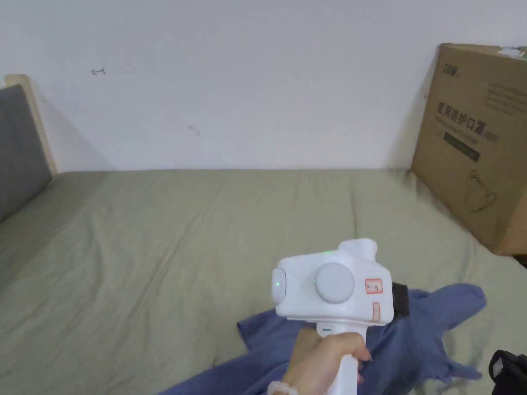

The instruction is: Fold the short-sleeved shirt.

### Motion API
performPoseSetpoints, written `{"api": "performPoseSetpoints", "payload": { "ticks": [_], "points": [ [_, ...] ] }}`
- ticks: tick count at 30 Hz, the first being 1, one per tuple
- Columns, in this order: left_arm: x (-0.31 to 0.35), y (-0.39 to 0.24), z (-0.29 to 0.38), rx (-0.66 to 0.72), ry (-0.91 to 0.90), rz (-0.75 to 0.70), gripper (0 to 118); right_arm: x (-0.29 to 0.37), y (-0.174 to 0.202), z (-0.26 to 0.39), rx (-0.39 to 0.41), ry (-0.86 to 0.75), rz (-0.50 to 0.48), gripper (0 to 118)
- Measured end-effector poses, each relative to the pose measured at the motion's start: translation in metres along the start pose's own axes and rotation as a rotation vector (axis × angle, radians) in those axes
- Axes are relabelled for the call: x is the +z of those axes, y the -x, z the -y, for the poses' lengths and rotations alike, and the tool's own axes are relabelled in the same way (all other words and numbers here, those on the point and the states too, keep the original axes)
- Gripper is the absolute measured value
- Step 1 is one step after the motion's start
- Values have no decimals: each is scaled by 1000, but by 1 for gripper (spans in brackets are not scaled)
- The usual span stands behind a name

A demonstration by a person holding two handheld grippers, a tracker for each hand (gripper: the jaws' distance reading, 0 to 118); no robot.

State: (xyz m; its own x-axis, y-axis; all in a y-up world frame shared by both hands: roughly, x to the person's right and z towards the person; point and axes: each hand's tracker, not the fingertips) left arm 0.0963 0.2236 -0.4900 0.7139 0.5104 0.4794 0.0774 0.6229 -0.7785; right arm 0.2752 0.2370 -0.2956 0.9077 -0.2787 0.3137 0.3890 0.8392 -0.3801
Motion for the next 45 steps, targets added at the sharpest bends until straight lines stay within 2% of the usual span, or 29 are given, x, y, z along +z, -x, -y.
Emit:
{"api": "performPoseSetpoints", "payload": {
  "ticks": [2, 4, 5, 6, 7, 8, 9, 10, 13, 15, 17, 18, 19, 20, 21, 23, 26, 30, 32, 33, 34, 35, 36, 38, 41, 43, 45],
  "points": [
    [-44, 4, 32, -29, 118, -76, 1, 0, -14, 6, -10, 16, 14, 0],
    [-76, 16, 65, 13, 197, -86, 2, -1, -24, 12, -13, 36, 31, 0],
    [-84, 20, 75, 48, 220, -105, 7, -2, -27, 14, -14, 45, 35, 0],
    [-91, 23, 83, 79, 234, -135, 21, -4, -28, 17, -16, 56, 39, 0],
    [-96, 26, 88, 66, 251, -172, 58, -6, -29, 19, -18, 68, 39, 0],
    [-93, 27, 91, 61, 265, -189, 89, -7, -30, 20, -18, 77, 33, 0],
    [-92, 28, 91, 51, 255, -178, 109, -9, -30, 21, -17, 84, 28, 0],
    [-85, 27, 88, 37, 243, -170, 117, -11, -27, 22, -12, 89, 23, 0],
    [-58, 22, 70, 0, 185, -170, 113, -15, -16, 23, 2, 98, 6, 0],
    [-36, 23, 57, -9, 133, -161, 101, -16, -5, 23, 5, 103, -22, 0],
    [-6, 30, 50, 2, 70, -170, 69, -15, 8, 25, 27, 103, -54, 0],
    [7, 35, 49, 3, 55, -182, 49, -15, 14, 27, 44, 106, -65, 0],
    [21, 43, 51, 6, 30, -213, 20, -15, 22, 29, 66, 111, -78, 0],
    [34, 52, 56, -2, 21, -260, 1, -15, 29, 32, 78, 116, -84, 0],
    [46, 61, 62, -4, 11, -311, 0, -15, 35, 35, 85, 120, -92, 0],
    [72, 86, 82, 34, -7, -406, 0, -16, 46, 41, 92, 137, -125, 0],
    [107, 137, 115, 124, 77, -456, 0, -18, 64, 52, 124, 164, -175, 0],
    [166, 195, 136, 240, 4, -606, 0, -30, 87, 64, 171, 200, -185, 0],
    [187, 223, 134, 326, -9, -606, 2, -36, 98, 68, 172, 220, -199, 0],
    [192, 234, 131, 344, -4, -599, 17, -39, 102, 70, 173, 225, -206, 0],
    [194, 247, 127, 361, 22, -624, 52, -42, 107, 72, 177, 232, -214, 0],
    [193, 256, 124, 366, 62, -642, 81, -43, 110, 74, 182, 238, -218, 0],
    [188, 264, 122, 370, 73, -651, 97, -45, 114, 77, 190, 245, -225, 0],
    [179, 276, 114, 379, 79, -635, 94, -48, 120, 83, 217, 266, -239, 0],
    [151, 289, 114, 427, 159, -593, 94, -54, 124, 89, 259, 294, -238, 0],
    [133, 290, 117, 383, 215, -657, 97, -56, 122, 91, 265, 304, -234, 0],
    [128, 279, 116, 361, 188, -726, 91, -59, 118, 92, 257, 320, -233, 0]
  ]
}}
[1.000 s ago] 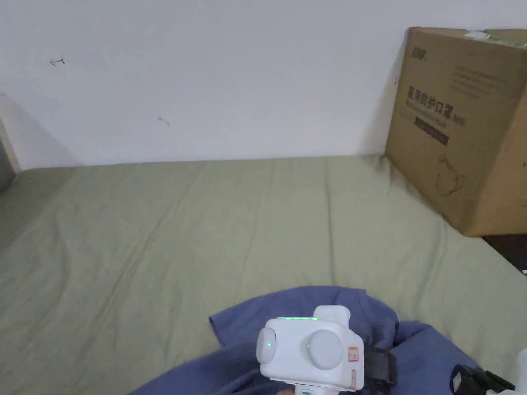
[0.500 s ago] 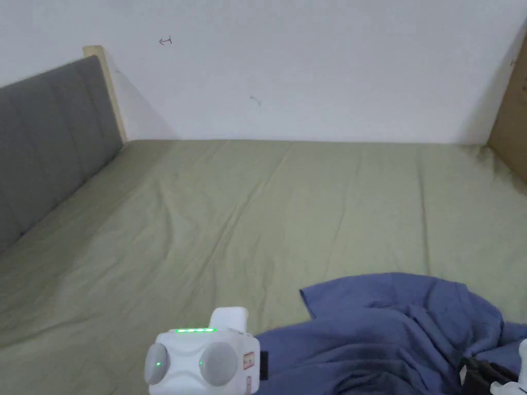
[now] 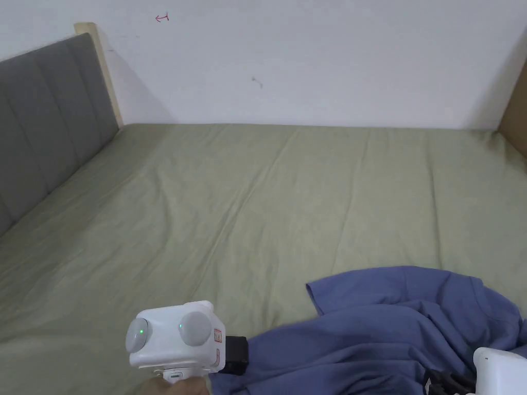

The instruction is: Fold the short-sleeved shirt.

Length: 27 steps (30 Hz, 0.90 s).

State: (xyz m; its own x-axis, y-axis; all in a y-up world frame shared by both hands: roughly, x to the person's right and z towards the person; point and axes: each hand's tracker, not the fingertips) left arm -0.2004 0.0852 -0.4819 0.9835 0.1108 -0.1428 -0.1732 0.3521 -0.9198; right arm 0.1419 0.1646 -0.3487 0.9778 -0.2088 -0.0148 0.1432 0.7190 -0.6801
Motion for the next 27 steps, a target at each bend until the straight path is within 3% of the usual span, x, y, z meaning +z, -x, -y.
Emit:
{"api": "performPoseSetpoints", "payload": {
  "ticks": [3, 6, 8, 10, 14, 17, 18, 20, 21, 24, 27],
  "points": [
    [4, -13, 5, -50, -70, -73, 59, -4, -9, 2, -18, 22, 8, 0],
    [8, -41, 13, -176, -126, -169, 2, -6, -17, 1, -27, 31, 28, 0],
    [8, -61, 22, -312, -141, -266, 2, -5, -26, -8, -55, 43, -48, 0],
    [10, -60, 27, -358, -145, -224, 2, -4, -36, -23, -71, 40, -104, 0],
    [31, -38, 22, -173, -139, -49, 2, -21, -54, -80, -40, 11, -127, 0],
    [48, -26, 15, -119, -173, 11, 2, -62, -61, -134, 80, 50, -216, 2],
    [54, -24, 14, -128, -183, 9, 2, -84, -62, -151, 94, 89, -216, 15],
    [63, -21, 8, -126, -209, 44, 2, -131, -66, -181, 153, 198, -252, 66],
    [67, -20, 6, -122, -208, 46, 2, -156, -63, -194, 188, 261, -249, 79],
    [72, -16, -2, -113, -220, 84, 2, -227, -56, -216, 290, 358, -114, 82],
    [65, -11, -8, -118, -213, 93, 2, -275, -44, -222, 474, 457, 3, 82]
  ]
}}
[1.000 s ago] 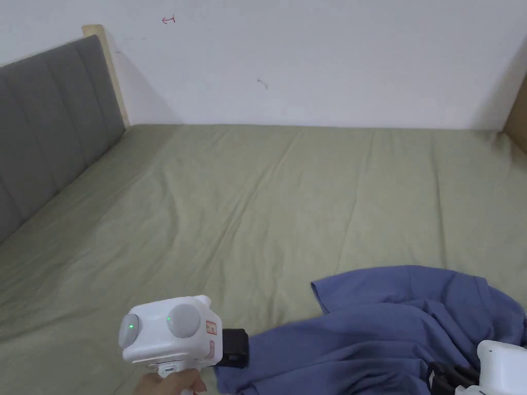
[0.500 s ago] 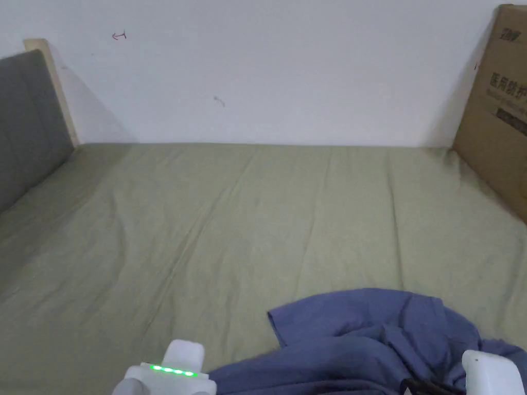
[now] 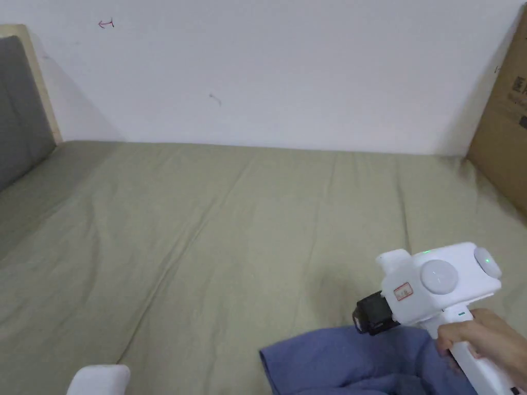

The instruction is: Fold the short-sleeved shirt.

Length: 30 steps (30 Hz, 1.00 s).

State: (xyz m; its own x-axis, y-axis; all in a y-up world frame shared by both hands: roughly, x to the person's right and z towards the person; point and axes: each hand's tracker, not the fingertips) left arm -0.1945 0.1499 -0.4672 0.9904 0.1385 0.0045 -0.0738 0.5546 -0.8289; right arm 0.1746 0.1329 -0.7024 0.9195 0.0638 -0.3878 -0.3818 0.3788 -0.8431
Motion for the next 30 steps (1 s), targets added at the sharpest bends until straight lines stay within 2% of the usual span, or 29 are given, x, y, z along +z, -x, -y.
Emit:
{"api": "performPoseSetpoints", "payload": {
  "ticks": [1, 3, 4, 6, 8, 9, 11, 13, 15, 18, 21, 25, 26, 30],
  "points": [
    [-6, 5, -1, 4, 3, 9, 2, -10, 3, -4, 87, 26, 18, 82],
    [-15, 11, -1, 38, 37, 6, 2, -26, 8, -7, 127, 54, 23, 82],
    [-20, 13, -2, 44, 39, 8, 2, -36, 8, -8, 116, 92, -2, 80],
    [-21, 13, -1, 56, 33, 16, 2, -53, -2, -7, 24, 117, -34, 79],
    [-21, 10, -2, 53, 29, 16, 2, -49, -5, -10, 35, 104, -43, 72],
    [-21, 10, -2, 49, 29, 16, 2, -46, -3, -12, 35, 108, -41, 63],
    [-20, 9, -3, 48, 31, 7, 2, -37, 0, -10, 58, 83, -35, 3],
    [-17, 10, -5, 71, 23, 11, 2, -36, 9, -5, 88, 44, 67, 3],
    [-10, 9, -7, 83, 20, 13, 2, -34, 7, -1, 67, 43, 43, 3],
    [3, 7, -11, 67, 14, 6, 2, -15, -12, -5, -102, 14, -20, 3],
    [20, 9, -18, 61, -9, -5, 2, 25, -33, -5, -186, -53, -75, 3],
    [48, 9, -33, 72, -74, -18, 2, 89, -52, 2, -219, -168, -100, 3],
    [57, 9, -38, 68, -85, -24, 2, 112, -48, 8, -243, -198, -99, 3],
    [93, 10, -66, 78, -174, -60, 2, 181, -73, 18, -337, -318, -98, 3]
  ]
}}
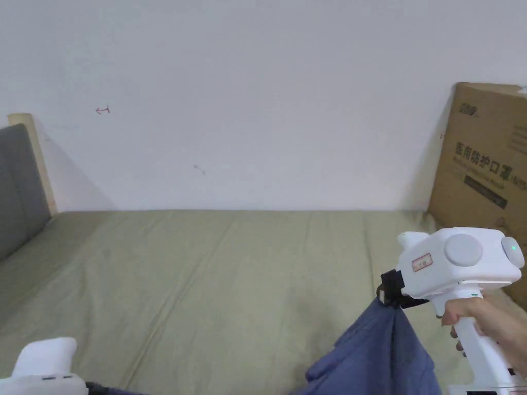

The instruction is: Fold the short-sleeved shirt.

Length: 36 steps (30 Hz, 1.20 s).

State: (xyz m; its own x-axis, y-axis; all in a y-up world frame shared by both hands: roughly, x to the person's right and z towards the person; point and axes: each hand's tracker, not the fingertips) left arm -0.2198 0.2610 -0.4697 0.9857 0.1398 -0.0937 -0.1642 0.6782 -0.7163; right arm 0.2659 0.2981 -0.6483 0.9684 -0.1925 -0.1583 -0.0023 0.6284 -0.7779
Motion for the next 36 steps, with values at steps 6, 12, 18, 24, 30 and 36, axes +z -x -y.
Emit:
{"api": "performPoseSetpoints", "payload": {
  "ticks": [6, 12, 18, 24, 30, 36],
  "points": [
    [48, 0, -62, -3, -132, -49, 2, 104, -19, -18, -61, -160, 29, 3],
    [87, -8, -129, -37, -230, -67, 2, 184, -38, -37, -154, -305, 35, 3],
    [116, -22, -200, -81, -319, -56, 2, 232, -44, -70, -203, -414, 40, 3],
    [132, -33, -267, -89, -390, -90, 2, 254, -32, -118, -258, -482, 30, 3],
    [150, -42, -325, -129, -505, -157, 2, 278, -11, -174, -273, -577, 8, 3],
    [181, -46, -370, -157, -634, -218, 2, 312, 6, -223, -208, -685, 30, 3]
  ]
}}
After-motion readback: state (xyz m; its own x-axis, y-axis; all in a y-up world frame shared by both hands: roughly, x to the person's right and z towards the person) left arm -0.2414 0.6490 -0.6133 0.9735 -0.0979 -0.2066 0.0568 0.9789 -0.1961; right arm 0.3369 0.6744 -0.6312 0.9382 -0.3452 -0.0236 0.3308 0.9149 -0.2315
